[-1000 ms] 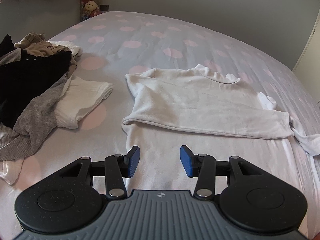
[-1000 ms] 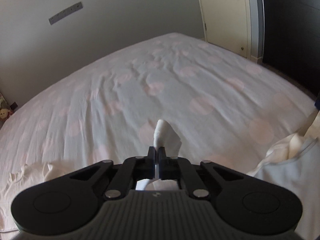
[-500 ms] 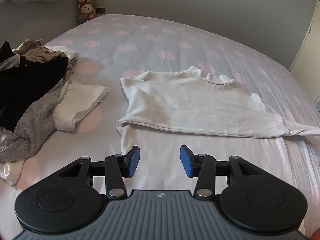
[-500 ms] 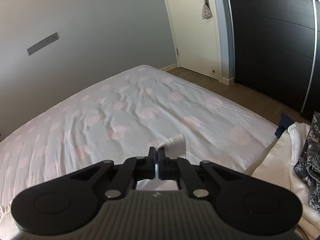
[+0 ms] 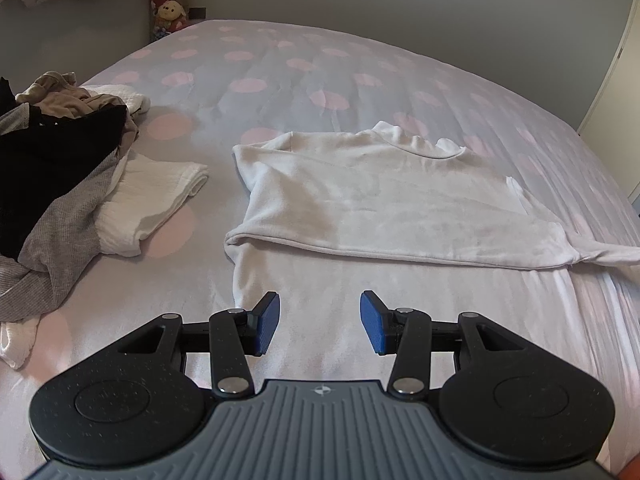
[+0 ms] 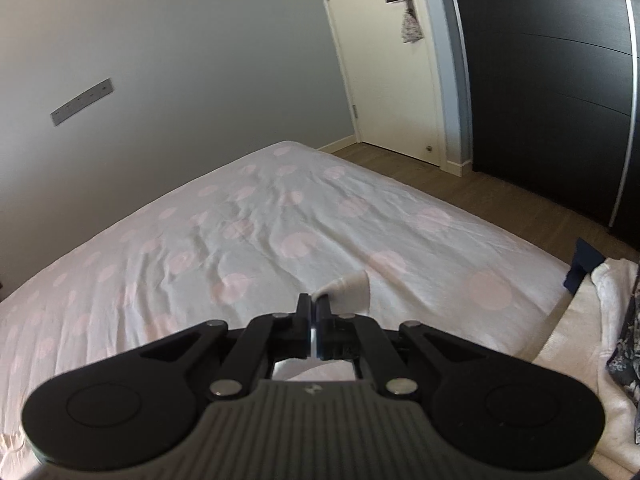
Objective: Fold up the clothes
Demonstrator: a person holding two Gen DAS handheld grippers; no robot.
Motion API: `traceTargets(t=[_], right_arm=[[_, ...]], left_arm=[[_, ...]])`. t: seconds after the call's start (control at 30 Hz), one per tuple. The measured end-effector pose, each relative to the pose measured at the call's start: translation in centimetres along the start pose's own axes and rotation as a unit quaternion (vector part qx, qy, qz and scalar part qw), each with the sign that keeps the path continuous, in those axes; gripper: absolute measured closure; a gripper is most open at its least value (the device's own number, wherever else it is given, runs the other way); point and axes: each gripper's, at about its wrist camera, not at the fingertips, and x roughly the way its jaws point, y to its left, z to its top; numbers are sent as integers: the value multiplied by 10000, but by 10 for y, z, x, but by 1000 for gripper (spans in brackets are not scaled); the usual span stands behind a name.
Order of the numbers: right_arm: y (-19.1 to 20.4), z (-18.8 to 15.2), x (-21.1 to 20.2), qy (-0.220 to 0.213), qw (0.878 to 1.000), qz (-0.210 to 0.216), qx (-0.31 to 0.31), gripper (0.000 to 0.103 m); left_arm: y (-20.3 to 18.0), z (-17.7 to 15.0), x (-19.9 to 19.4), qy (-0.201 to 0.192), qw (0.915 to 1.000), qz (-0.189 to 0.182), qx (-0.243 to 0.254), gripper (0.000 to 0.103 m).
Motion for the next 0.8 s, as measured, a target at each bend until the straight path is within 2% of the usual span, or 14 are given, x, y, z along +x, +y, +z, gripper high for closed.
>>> traceTargets(t=[0.13, 0.3, 0.37, 0.57, 0.7, 0.8], right_arm=[[2, -13, 17, 597, 9971, -282, -370, 101], [-7, -34, 46, 1361, 9865, -734, -548, 101], [-9, -39, 52, 1369, 9865, -732, -516, 101], [-18, -35, 56, 894, 9945, -495, -220, 101], [-25, -46, 79, 1577, 9827, -818, -519, 101], [-33, -59, 93, 2126, 9707, -991, -514, 100]], left_arm=[[-2, -5, 3, 47, 10000, -58, -21, 61], [-1, -9, 5, 100, 9999, -66, -53, 61], [0, -9, 7, 130, 9999, -46, -79, 61], [-3, -10, 16, 195, 9997, -43, -115, 61], [-7, -12, 28, 281, 9995, -91, -146, 61], [-11, -13, 36, 344, 9991, -137, -195, 61]])
